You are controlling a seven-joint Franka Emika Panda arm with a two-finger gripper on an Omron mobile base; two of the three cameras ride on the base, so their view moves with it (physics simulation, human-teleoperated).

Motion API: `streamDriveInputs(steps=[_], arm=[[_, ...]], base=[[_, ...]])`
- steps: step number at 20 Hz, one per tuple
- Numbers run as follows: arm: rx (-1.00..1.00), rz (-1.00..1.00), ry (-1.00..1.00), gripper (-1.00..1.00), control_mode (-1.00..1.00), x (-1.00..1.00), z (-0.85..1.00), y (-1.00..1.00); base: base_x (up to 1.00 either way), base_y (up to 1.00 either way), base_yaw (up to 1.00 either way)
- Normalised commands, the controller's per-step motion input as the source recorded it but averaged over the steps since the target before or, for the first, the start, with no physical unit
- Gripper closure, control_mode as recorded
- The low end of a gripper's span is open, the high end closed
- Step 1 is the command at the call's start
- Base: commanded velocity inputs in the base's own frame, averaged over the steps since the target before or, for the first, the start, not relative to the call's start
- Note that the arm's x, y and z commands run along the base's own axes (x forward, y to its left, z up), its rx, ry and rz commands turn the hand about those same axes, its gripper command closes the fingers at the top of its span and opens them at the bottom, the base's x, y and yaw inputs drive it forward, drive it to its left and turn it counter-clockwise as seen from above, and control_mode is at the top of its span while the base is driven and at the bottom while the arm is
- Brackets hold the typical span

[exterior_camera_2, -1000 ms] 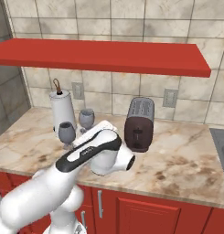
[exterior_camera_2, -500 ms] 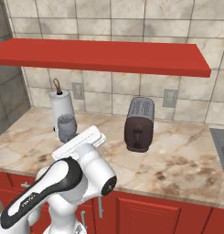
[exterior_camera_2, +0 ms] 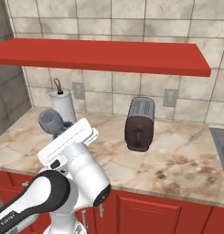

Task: Retrieve the wine glasses from the counter and place one next to each plate.

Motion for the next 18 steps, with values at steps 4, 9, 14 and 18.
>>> streamDriveInputs(steps=[4, 9, 14, 18], arm=[[0.00, 0.00, 0.00, 1.00, 1.00, 0.00, 0.00, 0.00], [0.00, 0.00, 0.00, 1.00, 1.00, 0.00, 0.00, 0.00], [0.00, 0.00, 0.00, 1.00, 1.00, 0.00, 0.00, 0.00], [0.00, 0.00, 0.00, 1.00, 1.00, 0.00, 0.00, 0.00]], base=[[-0.37, 0.77, -0.01], [-0.50, 0.83, -0.01], [-1.00, 0.20, -0.09], [-0.89, -0.04, -0.53]])
